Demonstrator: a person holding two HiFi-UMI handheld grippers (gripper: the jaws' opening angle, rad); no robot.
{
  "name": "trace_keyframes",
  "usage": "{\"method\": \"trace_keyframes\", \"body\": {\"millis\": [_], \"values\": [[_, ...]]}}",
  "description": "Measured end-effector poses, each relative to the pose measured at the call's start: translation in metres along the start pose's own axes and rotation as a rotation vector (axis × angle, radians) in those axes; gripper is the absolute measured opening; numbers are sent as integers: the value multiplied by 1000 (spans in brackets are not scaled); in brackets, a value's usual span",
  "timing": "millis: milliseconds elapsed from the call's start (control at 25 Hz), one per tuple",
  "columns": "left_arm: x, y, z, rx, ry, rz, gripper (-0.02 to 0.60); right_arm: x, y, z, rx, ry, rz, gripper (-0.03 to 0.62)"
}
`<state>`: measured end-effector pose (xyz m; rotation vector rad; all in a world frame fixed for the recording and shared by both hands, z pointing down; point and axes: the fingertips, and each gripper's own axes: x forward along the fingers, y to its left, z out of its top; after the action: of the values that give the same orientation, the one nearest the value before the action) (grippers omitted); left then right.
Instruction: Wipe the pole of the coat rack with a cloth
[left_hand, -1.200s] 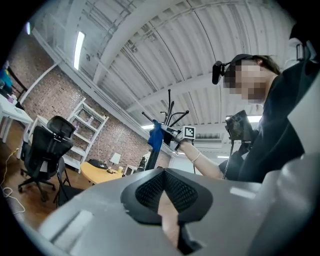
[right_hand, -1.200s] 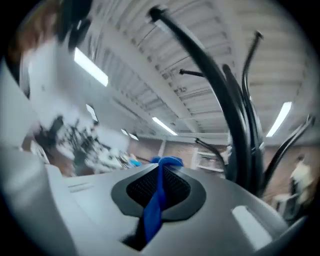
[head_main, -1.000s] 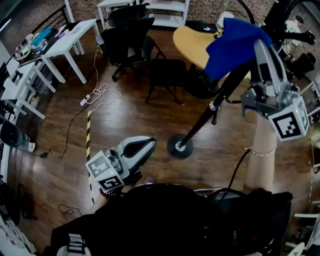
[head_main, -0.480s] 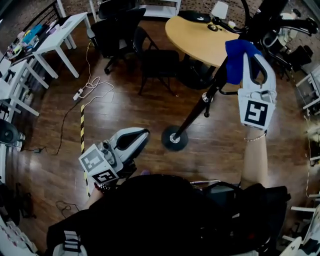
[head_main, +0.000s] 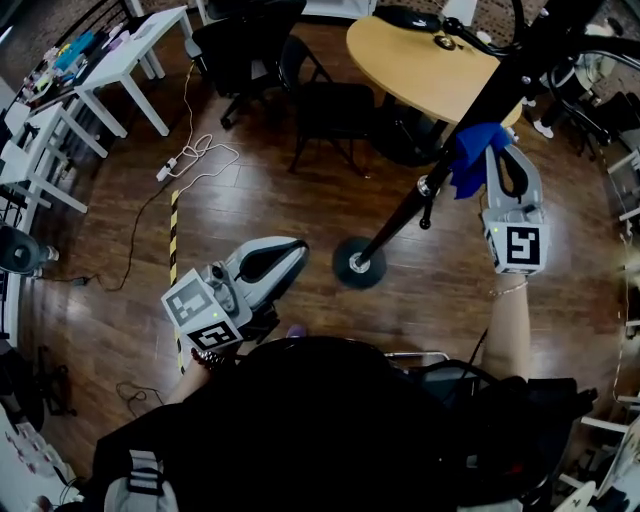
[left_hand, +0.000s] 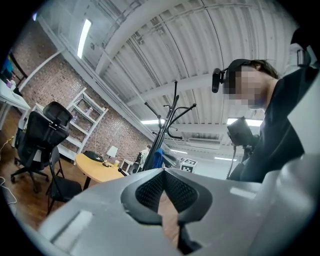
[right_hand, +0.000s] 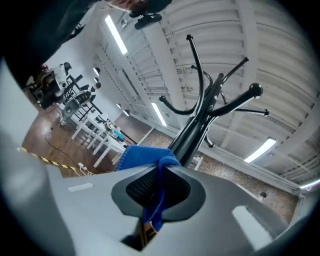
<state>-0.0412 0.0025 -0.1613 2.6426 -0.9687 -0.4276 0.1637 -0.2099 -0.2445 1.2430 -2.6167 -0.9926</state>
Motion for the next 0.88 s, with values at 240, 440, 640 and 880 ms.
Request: {"method": "trace_keyframes", "body": {"millis": [240,440,640,880], "values": [[11,-3,-6,-10,28,-15,-6,-16,93,-102,-18,331,267,18],[11,-16,-4,2,28,-47,-6,-13,122,-129,172,466,341,18],[-7,-17,-12,-7,28,-52,-6,-22,140,-127,683,535,540,18],[-33,-11,-4,-42,-6,-85,-6,-44,150,-89,831,563,617,18]]}}
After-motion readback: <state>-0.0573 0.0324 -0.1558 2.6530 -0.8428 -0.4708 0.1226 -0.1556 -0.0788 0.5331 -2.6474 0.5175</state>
